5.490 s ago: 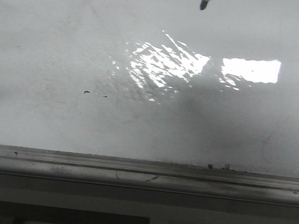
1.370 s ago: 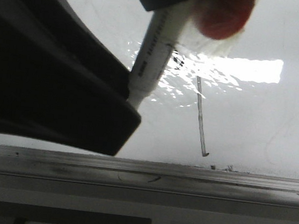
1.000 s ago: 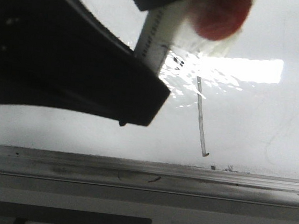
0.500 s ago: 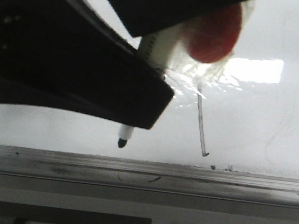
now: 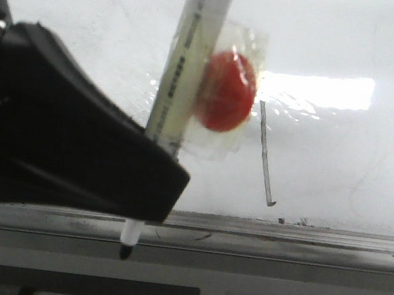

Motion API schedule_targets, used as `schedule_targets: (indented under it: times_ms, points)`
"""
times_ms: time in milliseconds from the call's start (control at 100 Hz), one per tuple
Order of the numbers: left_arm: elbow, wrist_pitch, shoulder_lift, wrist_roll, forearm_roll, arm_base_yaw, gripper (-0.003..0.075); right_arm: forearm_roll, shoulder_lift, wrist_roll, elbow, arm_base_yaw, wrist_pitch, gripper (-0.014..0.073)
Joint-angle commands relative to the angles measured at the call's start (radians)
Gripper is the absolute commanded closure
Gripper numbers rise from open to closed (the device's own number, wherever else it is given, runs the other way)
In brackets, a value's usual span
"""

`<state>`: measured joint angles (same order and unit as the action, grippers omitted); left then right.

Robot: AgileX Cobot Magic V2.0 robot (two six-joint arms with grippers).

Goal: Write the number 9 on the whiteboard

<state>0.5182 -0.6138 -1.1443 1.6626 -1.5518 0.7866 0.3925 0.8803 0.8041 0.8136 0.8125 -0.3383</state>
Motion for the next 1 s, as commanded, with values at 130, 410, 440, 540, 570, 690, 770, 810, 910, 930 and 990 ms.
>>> schedule_targets:
  times_ms: [130,410,440,540,570,690,770,810,910,930,990]
  points:
    - [-0.002,0.052,0.014,-0.01,-0.154,-0.001,0.0741,0.001,-0.152,0.004,0.036,-0.097,0.149,0.0254]
    - [0.001,0.519,0.014,-0.101,-0.302,0.004,0.0741,0.009,-0.188,-0.006,0.026,-0.127,0.087,0.0655]
    - [0.001,0.548,0.014,-0.112,-0.302,0.004,0.0741,0.009,-0.188,-0.007,0.024,-0.127,0.08,0.0655]
    - [0.008,0.579,0.014,-0.112,-0.302,0.004,0.0741,0.011,-0.188,-0.007,0.016,-0.127,0.073,0.0655]
    - [0.014,0.579,0.014,-0.112,-0.302,0.004,0.0741,0.011,-0.188,-0.007,0.014,-0.127,0.073,0.0655]
    - [0.05,0.576,0.005,-0.112,-0.302,0.004,0.0741,0.011,-0.188,-0.009,0.01,-0.127,0.076,0.0655]
    - [0.075,0.578,-0.001,-0.112,-0.302,0.004,0.0741,0.013,-0.182,-0.009,0.01,-0.127,0.078,0.0655]
    - [0.088,0.592,-0.003,-0.112,-0.302,0.004,0.0741,0.015,-0.182,-0.009,0.01,-0.127,0.078,0.0655]
    - [0.106,0.638,-0.015,-0.113,-0.302,0.004,0.0741,0.036,-0.176,-0.009,0.01,-0.127,0.078,0.0655]
    - [0.106,0.645,-0.017,-0.113,-0.302,0.004,0.0741,0.048,-0.174,-0.009,0.01,-0.127,0.078,0.0655]
    - [0.106,0.68,-0.023,-0.113,-0.302,0.004,0.0741,0.066,-0.17,-0.009,0.01,-0.127,0.08,0.0655]
